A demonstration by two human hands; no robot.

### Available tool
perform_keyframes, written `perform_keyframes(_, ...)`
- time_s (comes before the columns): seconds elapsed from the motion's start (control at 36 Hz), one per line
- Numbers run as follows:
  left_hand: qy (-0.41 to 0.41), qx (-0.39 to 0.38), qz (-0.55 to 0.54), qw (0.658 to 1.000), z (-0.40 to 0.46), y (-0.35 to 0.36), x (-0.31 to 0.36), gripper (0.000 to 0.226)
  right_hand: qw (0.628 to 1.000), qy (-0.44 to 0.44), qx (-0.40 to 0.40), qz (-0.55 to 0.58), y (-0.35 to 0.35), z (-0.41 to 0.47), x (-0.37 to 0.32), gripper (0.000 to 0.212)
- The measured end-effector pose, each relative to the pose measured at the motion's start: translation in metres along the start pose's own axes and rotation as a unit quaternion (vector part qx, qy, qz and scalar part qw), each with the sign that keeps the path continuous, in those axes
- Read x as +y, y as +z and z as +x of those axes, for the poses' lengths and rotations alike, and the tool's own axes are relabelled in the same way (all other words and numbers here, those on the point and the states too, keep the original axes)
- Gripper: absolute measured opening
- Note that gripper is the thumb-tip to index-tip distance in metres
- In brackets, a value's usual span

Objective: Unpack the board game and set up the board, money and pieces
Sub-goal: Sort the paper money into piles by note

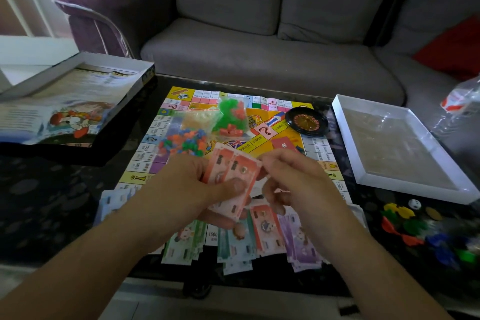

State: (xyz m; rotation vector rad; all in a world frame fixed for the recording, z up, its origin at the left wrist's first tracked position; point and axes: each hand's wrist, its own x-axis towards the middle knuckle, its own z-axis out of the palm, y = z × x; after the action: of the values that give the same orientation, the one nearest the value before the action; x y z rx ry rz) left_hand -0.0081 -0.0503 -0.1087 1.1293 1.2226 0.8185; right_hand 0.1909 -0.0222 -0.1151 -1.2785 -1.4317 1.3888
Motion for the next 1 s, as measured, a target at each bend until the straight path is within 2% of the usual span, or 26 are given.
perform_keyframes(0.08,-0.001,-0.033,-0.003,0.999,-0.001,0.005,0.002,0.02,0.995,-0.051,0.001,-0.09,0.003,-0.001,0.001,0.012)
perform_keyframes(0.14,-0.006,-0.028,-0.031,0.999,-0.001,0.006,0.003,0.028,0.991,-0.066,0.016,-0.12,0.003,0.0,0.002,0.016)
perform_keyframes(0.22,-0.004,-0.008,-0.054,0.998,-0.001,0.005,0.003,0.032,0.993,-0.052,0.024,-0.1,0.0,0.0,0.002,0.019)
perform_keyframes(0.47,0.031,0.048,0.008,0.998,0.0,0.006,0.001,0.02,0.993,-0.062,0.0,-0.097,-0.004,-0.002,-0.003,0.016)
perform_keyframes(0.61,-0.003,0.011,-0.014,1.0,0.001,0.012,0.003,0.036,0.986,-0.086,0.006,-0.144,-0.004,-0.002,0.001,0.016)
perform_keyframes(0.78,-0.019,-0.083,-0.006,0.996,0.001,0.017,-0.001,0.029,0.982,-0.091,-0.031,-0.16,-0.003,-0.002,0.005,0.018)
perform_keyframes(0.89,-0.031,-0.11,0.014,0.993,0.004,0.017,-0.003,0.026,0.977,-0.094,-0.001,-0.194,-0.013,0.001,0.005,0.019)
perform_keyframes(0.94,-0.026,-0.088,0.036,0.995,0.006,0.016,-0.003,0.021,0.98,-0.076,0.028,-0.184,-0.025,0.003,0.001,0.018)
perform_keyframes(1.0,-0.008,-0.027,0.088,0.996,0.008,0.014,-0.006,0.012,0.975,-0.062,0.038,-0.208,-0.04,0.007,-0.003,0.016)
